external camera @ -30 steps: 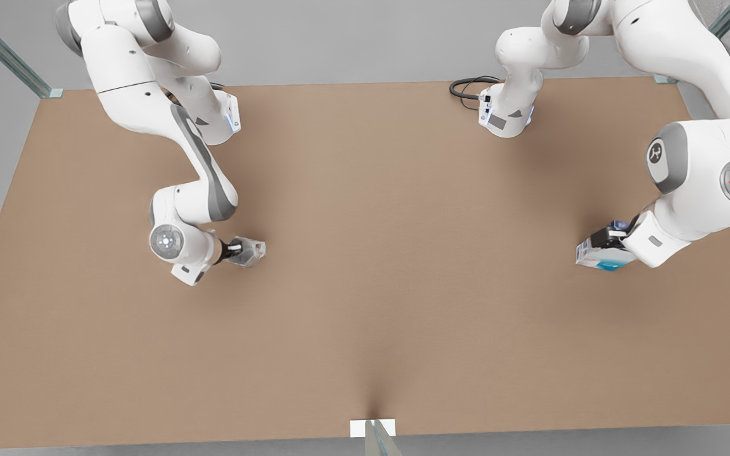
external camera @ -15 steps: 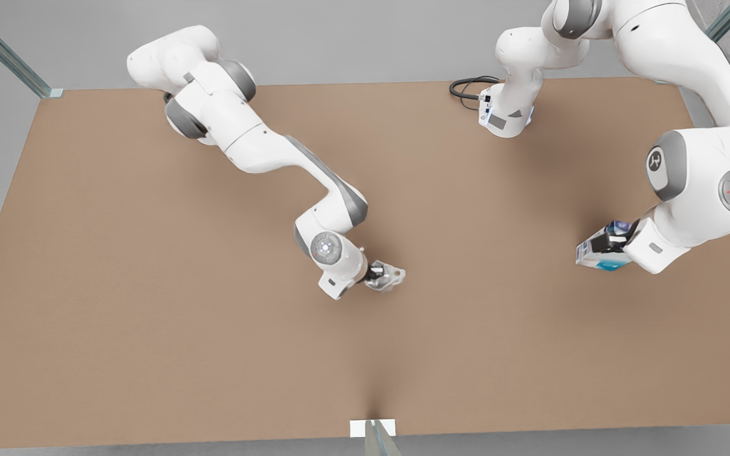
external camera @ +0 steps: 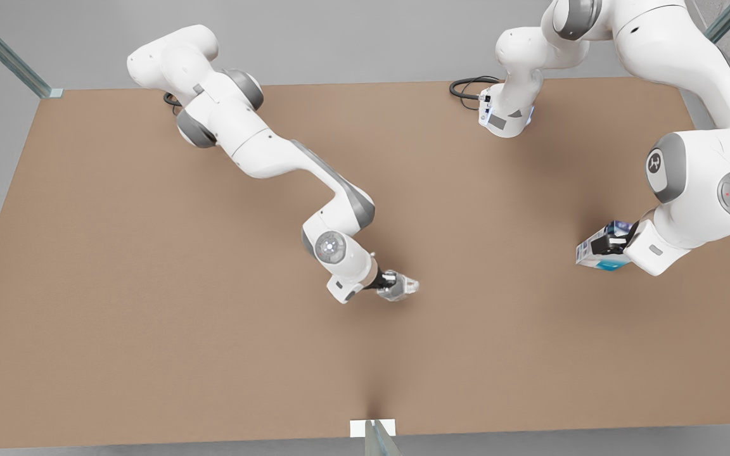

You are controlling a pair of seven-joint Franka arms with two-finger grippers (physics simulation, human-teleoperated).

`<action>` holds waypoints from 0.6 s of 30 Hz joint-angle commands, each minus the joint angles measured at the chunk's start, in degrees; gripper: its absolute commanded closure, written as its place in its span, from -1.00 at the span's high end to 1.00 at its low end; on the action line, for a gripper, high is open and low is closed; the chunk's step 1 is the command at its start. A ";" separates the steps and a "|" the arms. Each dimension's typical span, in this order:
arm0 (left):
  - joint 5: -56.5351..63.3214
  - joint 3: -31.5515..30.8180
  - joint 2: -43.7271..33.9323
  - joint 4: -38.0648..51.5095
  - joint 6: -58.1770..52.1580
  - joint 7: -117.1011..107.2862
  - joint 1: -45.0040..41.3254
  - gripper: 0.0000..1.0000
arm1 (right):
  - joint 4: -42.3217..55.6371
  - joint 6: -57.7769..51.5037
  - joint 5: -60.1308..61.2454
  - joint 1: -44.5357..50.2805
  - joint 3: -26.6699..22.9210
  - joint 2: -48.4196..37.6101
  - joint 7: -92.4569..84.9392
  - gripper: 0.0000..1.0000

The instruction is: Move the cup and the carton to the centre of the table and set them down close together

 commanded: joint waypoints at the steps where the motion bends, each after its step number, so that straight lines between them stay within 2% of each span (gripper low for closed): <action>1: 0.01 0.00 0.00 0.00 0.02 0.00 0.00 1.00 | 0.03 0.23 -0.25 0.04 0.00 0.13 0.16 -0.57; 3: 0.01 0.00 0.00 0.00 0.02 0.00 0.09 1.00 | -0.15 -0.03 -0.34 0.04 -0.35 0.22 0.16 -0.57; 6: 0.01 0.35 0.00 0.00 0.02 0.00 0.00 1.00 | -0.06 0.06 -0.34 0.04 -0.44 0.14 0.16 0.59; 7: 0.01 0.35 0.00 0.00 0.02 0.00 0.00 1.00 | -0.06 -0.03 -0.34 0.04 -0.44 0.14 0.16 0.70; 8: -0.08 0.35 0.00 0.00 0.02 0.00 0.00 1.00 | -0.15 0.06 -0.34 0.13 -0.44 0.14 0.16 0.93; 9: -0.08 0.35 0.00 0.00 0.02 0.00 0.00 1.00 | -0.15 0.06 -0.34 0.04 -0.44 0.14 0.16 0.99; 14: 0.01 0.35 -0.09 0.00 0.02 -0.09 0.00 1.00 | -0.23 -0.64 -0.34 0.04 -0.36 -1.18 0.16 1.00; 17: -0.17 0.35 -0.62 0.09 -0.07 -1.75 0.00 1.00 | -0.15 -8.90 0.18 -2.15 -0.35 -6.45 -0.37 1.00; 18: -0.43 0.18 -1.50 -0.35 0.11 -7.29 0.00 1.00 | -0.76 -11.71 0.19 -7.16 0.52 -8.47 -3.44 1.00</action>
